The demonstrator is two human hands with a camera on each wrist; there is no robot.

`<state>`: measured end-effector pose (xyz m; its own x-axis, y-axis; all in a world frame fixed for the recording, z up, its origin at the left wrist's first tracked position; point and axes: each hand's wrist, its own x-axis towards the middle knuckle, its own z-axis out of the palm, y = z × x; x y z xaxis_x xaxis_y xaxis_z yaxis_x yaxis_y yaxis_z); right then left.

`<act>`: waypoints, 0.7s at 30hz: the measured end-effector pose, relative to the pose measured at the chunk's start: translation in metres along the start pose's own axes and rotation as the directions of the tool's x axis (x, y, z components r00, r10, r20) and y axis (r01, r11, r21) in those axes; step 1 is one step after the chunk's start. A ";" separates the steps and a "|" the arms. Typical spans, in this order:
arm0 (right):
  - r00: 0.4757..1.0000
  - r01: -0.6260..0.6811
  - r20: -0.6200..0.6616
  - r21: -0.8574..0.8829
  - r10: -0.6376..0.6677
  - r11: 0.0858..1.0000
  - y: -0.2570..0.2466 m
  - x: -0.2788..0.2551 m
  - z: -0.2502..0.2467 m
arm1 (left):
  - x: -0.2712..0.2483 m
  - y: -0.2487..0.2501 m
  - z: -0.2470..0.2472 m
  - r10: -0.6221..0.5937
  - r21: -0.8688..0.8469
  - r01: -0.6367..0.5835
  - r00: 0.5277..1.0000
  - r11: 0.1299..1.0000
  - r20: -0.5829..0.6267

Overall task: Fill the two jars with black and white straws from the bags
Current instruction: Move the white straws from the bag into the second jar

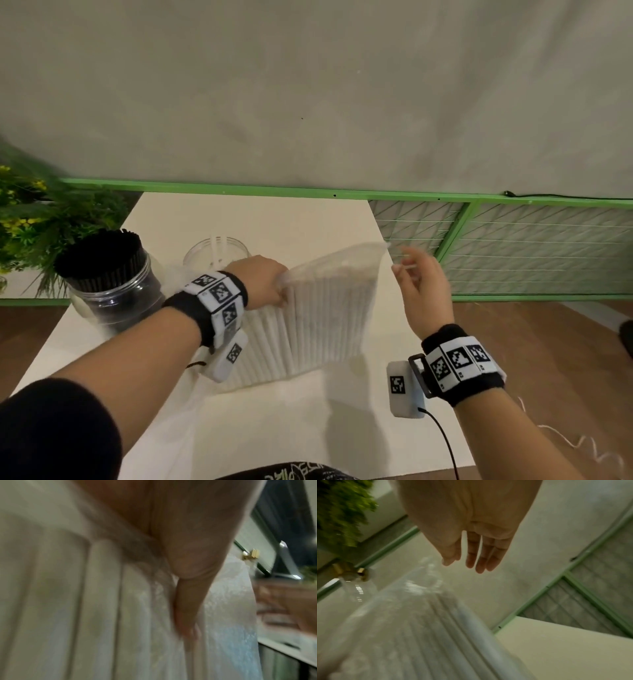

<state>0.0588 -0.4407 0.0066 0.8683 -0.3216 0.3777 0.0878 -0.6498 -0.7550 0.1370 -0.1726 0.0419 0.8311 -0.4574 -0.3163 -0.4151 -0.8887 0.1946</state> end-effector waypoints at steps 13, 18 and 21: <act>0.751 -0.643 0.376 0.606 0.543 0.469 -0.008 -0.026 0.059 | -0.041 -0.022 0.019 -0.295 -0.903 -0.170 0.907 0.395 -0.300; 0.877 -0.467 0.228 0.609 0.422 0.642 -0.040 -0.010 0.048 | -0.044 -0.033 0.041 -0.395 -0.870 -0.098 0.863 0.483 -0.316; 0.943 -0.330 0.152 0.537 0.296 0.776 -0.052 -0.011 0.041 | -0.047 -0.038 0.044 -0.347 -0.899 -0.100 0.899 0.427 -0.265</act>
<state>0.0647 -0.3754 0.0200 0.9190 -0.3909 0.0515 0.0440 -0.0281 -0.9986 0.0970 -0.1190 0.0086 0.9899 -0.0944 -0.1057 0.0721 -0.3062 0.9492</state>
